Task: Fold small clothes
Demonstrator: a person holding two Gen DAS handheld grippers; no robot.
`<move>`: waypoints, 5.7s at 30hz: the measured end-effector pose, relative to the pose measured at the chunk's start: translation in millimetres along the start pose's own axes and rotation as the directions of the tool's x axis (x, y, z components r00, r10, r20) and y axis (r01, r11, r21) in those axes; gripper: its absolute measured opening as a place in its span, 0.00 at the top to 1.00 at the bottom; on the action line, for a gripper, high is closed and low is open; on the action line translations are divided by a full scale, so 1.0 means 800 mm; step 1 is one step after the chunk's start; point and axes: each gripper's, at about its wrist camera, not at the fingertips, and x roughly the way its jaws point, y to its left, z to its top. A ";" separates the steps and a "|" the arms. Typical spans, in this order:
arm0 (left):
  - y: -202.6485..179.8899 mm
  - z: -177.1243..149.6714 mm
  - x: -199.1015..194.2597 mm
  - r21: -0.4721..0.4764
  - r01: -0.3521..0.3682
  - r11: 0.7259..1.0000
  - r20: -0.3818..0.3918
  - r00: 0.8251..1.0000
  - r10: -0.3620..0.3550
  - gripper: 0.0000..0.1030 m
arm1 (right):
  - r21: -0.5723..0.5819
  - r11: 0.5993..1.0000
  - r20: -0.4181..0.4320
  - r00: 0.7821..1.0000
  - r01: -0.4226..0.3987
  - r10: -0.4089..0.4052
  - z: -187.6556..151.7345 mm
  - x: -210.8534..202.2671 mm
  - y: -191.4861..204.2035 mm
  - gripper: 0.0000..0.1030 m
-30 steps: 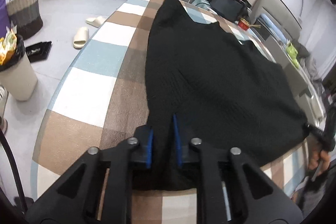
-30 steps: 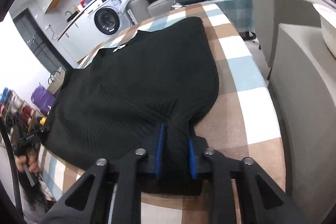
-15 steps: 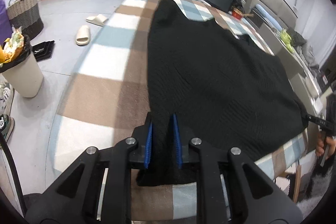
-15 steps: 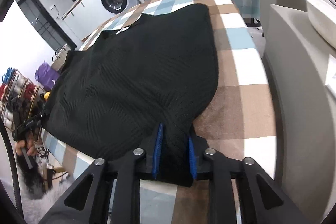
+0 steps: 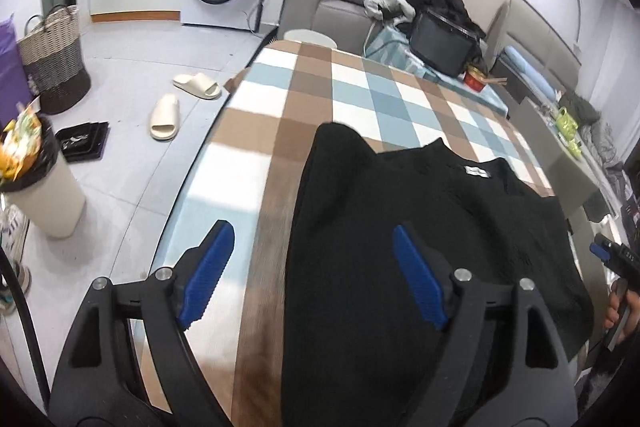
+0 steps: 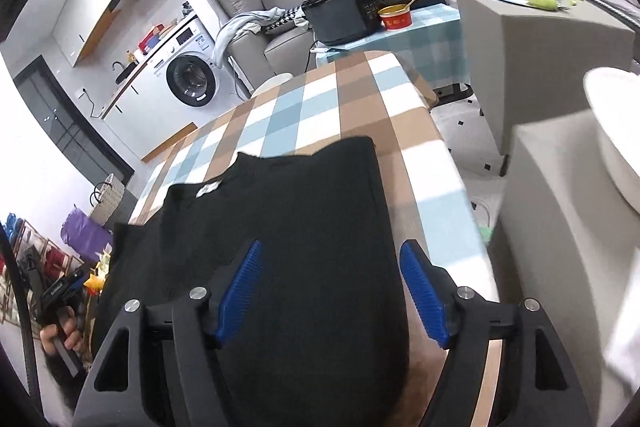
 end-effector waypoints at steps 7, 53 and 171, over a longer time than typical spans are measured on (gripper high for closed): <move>-0.020 0.040 0.082 0.070 -0.042 0.997 -0.082 0.996 0.047 0.23 | 0.040 0.999 -0.052 0.999 0.002 0.000 0.034 0.077 -0.016 0.30; -0.022 0.007 0.015 -0.025 -0.042 0.999 0.000 0.999 0.042 0.30 | -0.171 0.985 -0.034 0.999 0.025 -0.031 0.001 0.031 0.062 0.26; -0.254 -0.229 -0.031 0.407 0.083 0.910 -0.198 0.980 -0.001 0.32 | -0.397 0.915 -0.172 0.985 -0.066 -0.004 -0.177 0.015 0.157 0.41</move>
